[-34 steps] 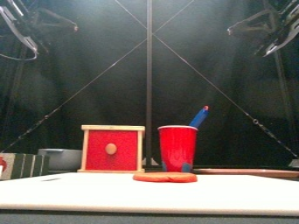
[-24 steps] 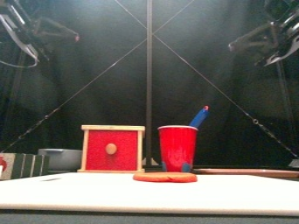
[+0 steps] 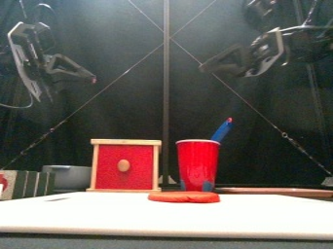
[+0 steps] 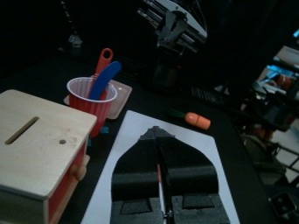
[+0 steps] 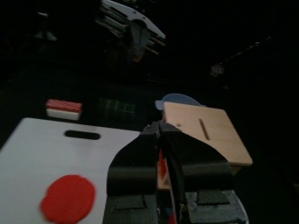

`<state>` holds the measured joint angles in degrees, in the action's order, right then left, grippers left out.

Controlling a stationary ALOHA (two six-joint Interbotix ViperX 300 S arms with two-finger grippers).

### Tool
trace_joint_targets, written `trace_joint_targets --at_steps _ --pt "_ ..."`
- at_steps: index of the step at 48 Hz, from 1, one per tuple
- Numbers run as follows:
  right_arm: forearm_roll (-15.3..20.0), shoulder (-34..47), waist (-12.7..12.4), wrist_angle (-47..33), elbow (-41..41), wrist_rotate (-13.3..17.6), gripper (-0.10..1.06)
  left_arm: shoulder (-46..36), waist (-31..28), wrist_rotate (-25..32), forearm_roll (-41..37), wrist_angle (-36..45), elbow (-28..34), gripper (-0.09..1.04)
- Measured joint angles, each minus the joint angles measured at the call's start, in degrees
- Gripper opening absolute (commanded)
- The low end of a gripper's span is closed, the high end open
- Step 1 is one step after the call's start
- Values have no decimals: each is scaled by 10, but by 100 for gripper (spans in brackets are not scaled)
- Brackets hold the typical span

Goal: Get the cutter from the drawer then cut the dough then place the extra dough in the bowl
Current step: Open the drawer

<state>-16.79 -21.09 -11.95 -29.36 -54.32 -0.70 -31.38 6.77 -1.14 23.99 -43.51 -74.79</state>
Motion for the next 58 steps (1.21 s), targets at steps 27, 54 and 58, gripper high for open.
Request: trace_joint_targets --at_steps 27,54,58 --pt "-87 358 -83 -15 302 1 1 227 39 -119 153 -91 93 37" --pt "-104 446 -94 70 397 0 1 299 40 -294 261 -98 127 81" --pt "-105 446 -94 74 398 1 1 310 40 -311 287 -98 133 81"
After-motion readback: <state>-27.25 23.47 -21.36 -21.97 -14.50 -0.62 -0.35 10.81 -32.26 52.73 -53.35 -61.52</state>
